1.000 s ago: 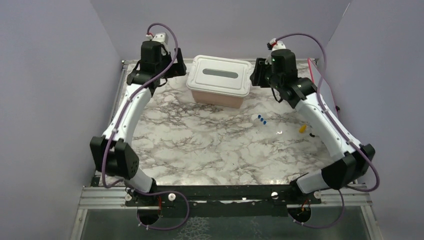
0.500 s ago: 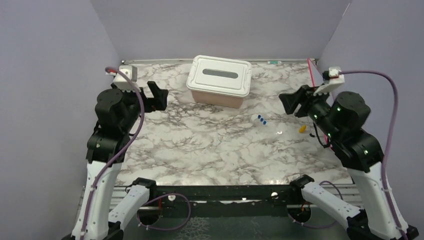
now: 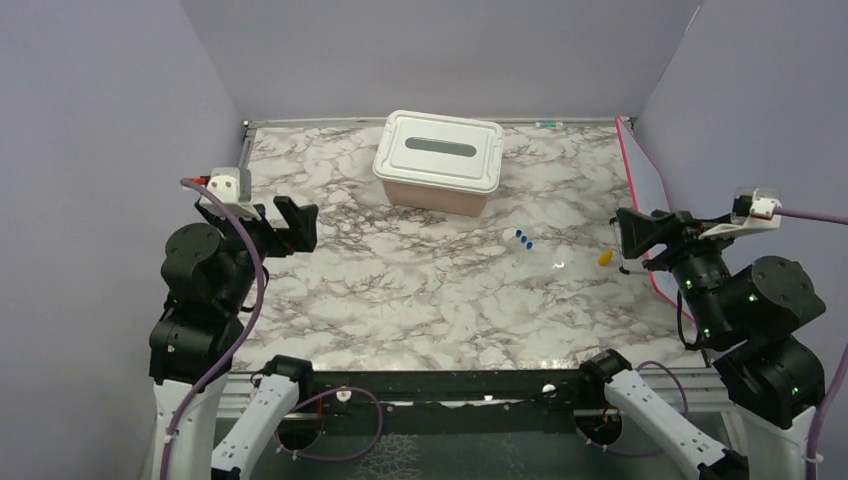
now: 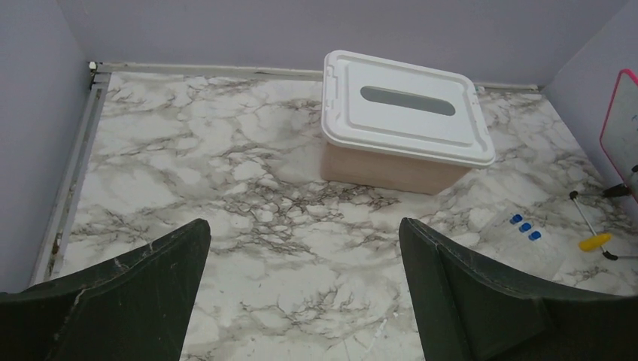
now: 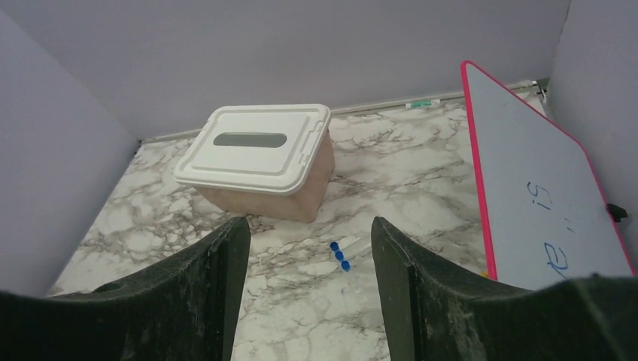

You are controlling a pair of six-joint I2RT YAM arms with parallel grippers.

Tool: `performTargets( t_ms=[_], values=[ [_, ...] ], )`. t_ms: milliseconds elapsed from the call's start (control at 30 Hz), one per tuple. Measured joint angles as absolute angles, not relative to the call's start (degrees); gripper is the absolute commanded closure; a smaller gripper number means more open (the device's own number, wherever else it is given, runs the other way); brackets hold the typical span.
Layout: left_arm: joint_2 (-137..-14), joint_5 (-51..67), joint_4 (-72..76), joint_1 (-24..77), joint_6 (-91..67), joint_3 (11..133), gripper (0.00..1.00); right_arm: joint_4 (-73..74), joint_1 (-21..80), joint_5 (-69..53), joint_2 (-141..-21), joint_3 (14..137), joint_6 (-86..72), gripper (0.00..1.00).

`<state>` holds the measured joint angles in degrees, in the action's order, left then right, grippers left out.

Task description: Organize the chemistry lab equipment

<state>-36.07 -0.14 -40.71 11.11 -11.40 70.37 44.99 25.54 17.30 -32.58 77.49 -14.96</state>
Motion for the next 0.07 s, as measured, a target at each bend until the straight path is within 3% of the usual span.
performTargets(
  t_ms=[67],
  values=[
    [-36.2,-0.8,-41.2,11.1,-11.3,70.4,0.01,45.1,25.5,17.7,-32.5,77.5,-15.0,0.35]
  ],
)
